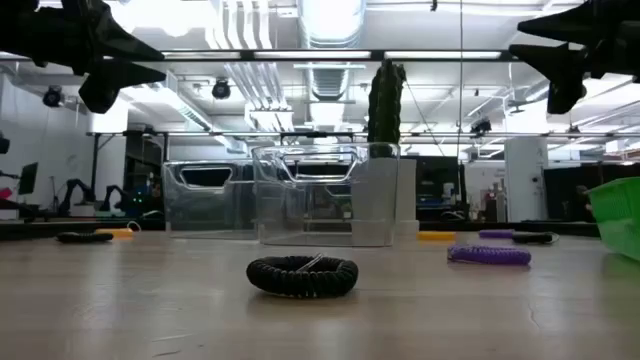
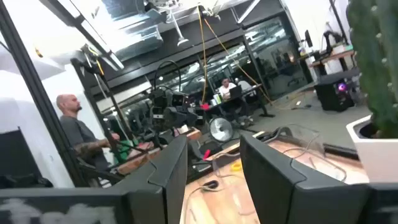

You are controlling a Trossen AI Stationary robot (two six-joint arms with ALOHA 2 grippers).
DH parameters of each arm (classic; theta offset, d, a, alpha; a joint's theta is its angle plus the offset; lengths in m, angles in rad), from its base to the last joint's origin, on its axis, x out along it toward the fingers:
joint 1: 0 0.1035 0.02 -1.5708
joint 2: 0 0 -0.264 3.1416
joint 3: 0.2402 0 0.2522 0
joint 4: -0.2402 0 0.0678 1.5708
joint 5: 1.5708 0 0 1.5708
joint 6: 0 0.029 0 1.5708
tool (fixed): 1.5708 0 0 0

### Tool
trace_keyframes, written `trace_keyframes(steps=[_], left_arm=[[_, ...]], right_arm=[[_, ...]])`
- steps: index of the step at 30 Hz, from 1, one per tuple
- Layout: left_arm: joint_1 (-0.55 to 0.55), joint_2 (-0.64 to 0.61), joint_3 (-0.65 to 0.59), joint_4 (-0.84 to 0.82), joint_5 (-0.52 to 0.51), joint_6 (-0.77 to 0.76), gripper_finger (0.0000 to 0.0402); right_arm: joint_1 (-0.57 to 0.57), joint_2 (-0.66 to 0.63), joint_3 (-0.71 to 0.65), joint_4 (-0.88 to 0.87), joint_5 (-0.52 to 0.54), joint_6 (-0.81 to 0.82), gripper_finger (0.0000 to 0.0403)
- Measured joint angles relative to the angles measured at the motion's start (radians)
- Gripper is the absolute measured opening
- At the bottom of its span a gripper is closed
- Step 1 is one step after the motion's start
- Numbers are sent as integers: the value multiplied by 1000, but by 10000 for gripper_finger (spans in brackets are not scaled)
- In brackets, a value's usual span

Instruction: Sort spring keychains

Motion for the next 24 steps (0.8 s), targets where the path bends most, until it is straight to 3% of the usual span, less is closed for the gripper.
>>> trace_keyframes(steps=[24], left_arm=[[0, 0, 0, 0, -1, 2, 153]], right_arm=[[0, 0, 0, 60, -20, 7, 144]])
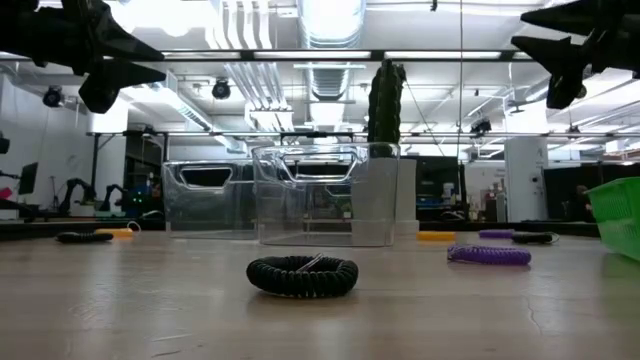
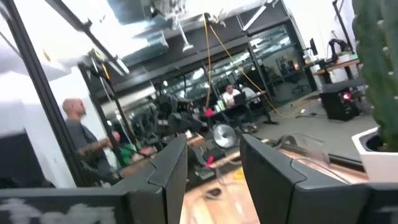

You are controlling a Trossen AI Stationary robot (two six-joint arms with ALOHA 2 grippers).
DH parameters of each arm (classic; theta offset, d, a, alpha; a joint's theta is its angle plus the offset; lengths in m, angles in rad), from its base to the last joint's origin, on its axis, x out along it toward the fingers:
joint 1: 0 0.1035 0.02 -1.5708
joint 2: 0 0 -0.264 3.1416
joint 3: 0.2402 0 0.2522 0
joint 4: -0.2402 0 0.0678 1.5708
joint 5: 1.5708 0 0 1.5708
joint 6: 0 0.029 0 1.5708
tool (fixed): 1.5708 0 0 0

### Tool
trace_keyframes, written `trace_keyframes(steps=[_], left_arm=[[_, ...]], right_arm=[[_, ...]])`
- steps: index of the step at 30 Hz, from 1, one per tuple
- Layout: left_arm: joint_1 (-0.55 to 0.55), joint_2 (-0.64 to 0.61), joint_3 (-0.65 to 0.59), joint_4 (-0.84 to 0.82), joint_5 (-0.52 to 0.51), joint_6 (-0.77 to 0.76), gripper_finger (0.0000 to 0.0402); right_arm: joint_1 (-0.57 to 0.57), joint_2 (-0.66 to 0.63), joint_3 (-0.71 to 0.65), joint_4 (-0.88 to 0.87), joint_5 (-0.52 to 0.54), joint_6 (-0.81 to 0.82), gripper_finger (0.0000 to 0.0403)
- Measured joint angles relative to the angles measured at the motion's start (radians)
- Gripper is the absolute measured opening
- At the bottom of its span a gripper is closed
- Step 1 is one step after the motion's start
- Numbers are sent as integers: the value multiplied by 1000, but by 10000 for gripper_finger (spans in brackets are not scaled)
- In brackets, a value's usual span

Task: Sort spring keychains
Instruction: Put the right black spring keychain into the green bin

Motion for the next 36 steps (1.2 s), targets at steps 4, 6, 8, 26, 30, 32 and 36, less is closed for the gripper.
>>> trace_keyframes(steps=[4, 6, 8, 26, 30, 32, 36], left_arm=[[0, 0, 0, 0, -1, 0, 153], [0, 0, 0, 0, 0, 0, 153], [0, 0, 0, 0, -1, 0, 153], [0, 0, 0, 0, -1, -3, 153], [0, 0, 0, 0, -1, -3, 153], [0, 0, 0, 0, -1, -3, 153], [0, 0, 0, 0, -1, -4, 153]], right_arm=[[0, -1, 0, 68, 24, 98, 151], [0, -1, 0, 80, 37, 103, 157], [0, -1, 0, 70, 37, 72, 163], [0, 0, 0, 66, 34, -41, 227], [0, 0, 0, 48, 34, -42, 262], [0, 0, 0, 41, 33, -38, 277], [0, 19, 53, -63, -75, -52, 297]])
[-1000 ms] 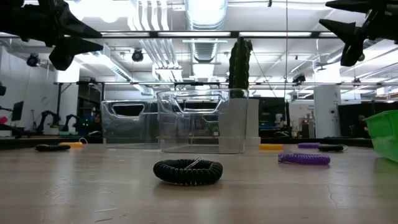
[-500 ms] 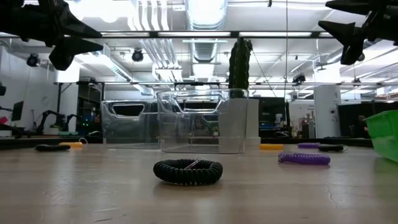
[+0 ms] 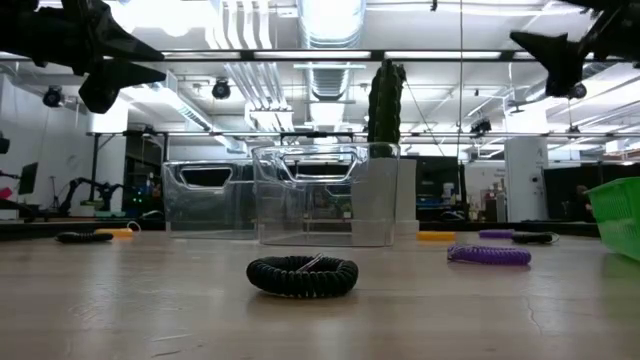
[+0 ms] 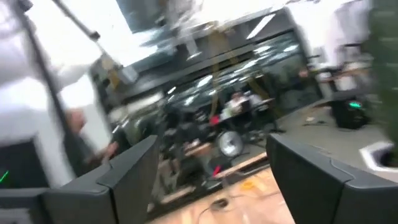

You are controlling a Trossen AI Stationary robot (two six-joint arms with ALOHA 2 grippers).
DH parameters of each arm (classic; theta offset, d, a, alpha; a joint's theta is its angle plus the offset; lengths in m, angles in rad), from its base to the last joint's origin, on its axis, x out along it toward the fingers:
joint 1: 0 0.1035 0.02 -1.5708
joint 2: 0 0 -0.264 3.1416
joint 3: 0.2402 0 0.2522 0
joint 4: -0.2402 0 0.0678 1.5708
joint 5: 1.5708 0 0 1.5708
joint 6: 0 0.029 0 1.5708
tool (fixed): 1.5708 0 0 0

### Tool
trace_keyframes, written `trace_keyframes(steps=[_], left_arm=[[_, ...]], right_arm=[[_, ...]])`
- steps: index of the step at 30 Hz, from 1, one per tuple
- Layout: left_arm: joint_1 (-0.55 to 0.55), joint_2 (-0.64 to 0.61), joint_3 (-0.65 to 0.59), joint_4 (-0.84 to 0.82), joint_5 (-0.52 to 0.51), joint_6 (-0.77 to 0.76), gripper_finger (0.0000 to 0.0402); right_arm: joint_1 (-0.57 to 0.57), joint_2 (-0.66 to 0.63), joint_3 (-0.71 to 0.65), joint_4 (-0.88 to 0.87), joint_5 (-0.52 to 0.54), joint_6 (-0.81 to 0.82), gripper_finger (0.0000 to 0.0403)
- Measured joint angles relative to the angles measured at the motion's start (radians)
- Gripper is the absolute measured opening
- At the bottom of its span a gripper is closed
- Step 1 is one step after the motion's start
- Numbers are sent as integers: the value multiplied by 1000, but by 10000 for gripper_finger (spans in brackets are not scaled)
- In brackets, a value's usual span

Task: Sort spring keychains
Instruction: Put the right black spring keychain into the green bin

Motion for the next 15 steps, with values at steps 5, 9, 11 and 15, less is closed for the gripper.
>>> trace_keyframes(steps=[5, 9, 11, 15], left_arm=[[0, 0, 0, 0, 0, 0, 153], [0, 0, 0, 0, 0, -6, 153], [0, 0, 0, 0, 0, -8, 153], [0, 0, 0, 0, 0, -8, 153]], right_arm=[[-2, 139, 219, -453, -10, 189, 306], [-3, 315, 424, -820, 37, 406, 304], [-3, 401, 523, -1014, 42, 548, 301], [-3, 559, 693, -1390, 30, 823, 297]])
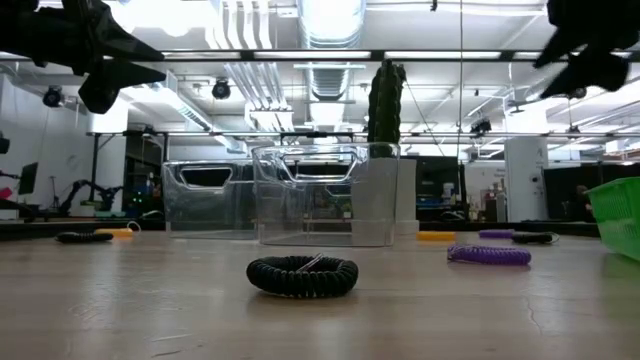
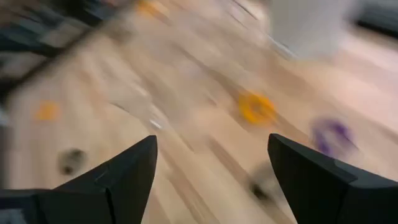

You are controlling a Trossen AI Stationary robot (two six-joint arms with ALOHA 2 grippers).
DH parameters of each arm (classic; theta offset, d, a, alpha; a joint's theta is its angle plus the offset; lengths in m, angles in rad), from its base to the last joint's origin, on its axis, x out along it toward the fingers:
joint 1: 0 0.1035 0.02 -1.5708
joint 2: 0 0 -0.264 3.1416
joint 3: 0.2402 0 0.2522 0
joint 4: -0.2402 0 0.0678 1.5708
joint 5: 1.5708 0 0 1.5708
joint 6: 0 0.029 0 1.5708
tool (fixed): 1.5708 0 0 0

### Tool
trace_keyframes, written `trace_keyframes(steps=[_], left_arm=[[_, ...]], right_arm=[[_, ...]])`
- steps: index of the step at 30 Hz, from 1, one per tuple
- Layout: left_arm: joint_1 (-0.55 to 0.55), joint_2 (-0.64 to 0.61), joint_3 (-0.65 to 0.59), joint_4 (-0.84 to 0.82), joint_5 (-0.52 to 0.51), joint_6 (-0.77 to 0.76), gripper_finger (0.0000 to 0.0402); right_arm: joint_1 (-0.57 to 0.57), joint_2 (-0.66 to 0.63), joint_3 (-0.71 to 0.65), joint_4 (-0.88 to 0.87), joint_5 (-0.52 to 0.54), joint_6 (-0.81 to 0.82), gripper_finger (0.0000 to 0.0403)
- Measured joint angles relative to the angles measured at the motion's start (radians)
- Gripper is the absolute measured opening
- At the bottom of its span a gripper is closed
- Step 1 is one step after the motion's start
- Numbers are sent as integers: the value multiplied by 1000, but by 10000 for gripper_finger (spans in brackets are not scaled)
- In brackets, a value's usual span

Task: Sort spring keychains
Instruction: Put the right black spring keychain into the green bin

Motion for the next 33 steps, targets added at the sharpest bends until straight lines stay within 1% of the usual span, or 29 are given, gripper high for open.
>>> trace_keyframes(steps=[3, 5, 8, 16, 21, 28, 33], left_arm=[[0, 0, 0, 0, 0, 0, 153], [0, 0, 0, 0, 0, 0, 153], [0, 0, 0, 0, 0, -2, 153], [0, 0, 0, 0, 0, -3, 153], [0, 0, 0, 0, 0, -3, 153], [0, 0, 0, 0, 0, -3, 153], [0, 0, 0, 0, 0, -3, 153]], right_arm=[[0, 100, 81, -145, -44, 87, 298], [0, 153, 118, -165, -58, 86, 301], [0, 228, 165, -151, -63, 37, 305], [1, 385, 292, -151, -194, -161, 302], [1, 464, 351, -188, -212, -178, 299], [0, 540, 391, -265, -211, -150, 308], [-39, 549, 350, -270, -215, -98, 309]])
